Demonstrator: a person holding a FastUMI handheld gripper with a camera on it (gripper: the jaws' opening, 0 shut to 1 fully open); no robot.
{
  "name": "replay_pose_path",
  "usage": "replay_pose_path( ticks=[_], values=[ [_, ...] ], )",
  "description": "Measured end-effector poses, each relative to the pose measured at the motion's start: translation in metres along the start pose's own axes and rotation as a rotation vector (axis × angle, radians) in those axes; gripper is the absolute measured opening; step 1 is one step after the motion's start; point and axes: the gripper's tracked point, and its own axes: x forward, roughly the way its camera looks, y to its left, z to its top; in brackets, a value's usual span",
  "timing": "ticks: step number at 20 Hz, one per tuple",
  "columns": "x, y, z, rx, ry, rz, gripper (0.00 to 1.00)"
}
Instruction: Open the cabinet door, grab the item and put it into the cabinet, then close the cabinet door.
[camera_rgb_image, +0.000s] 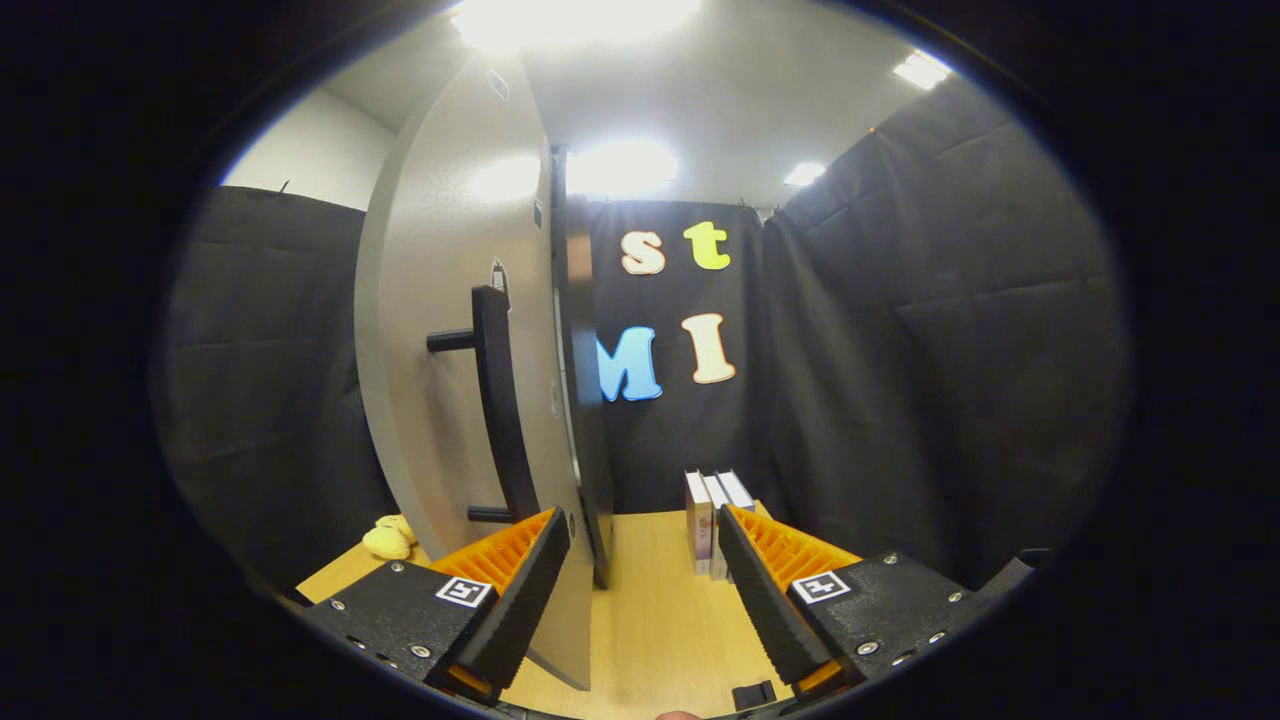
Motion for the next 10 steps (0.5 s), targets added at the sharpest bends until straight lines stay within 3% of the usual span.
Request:
replay_pose_path(
  ticks=[10],
  values=[
    [0.002, 0.040, -0.008, 0.039, 0.014, 0.047, 0.92]
  ],
)
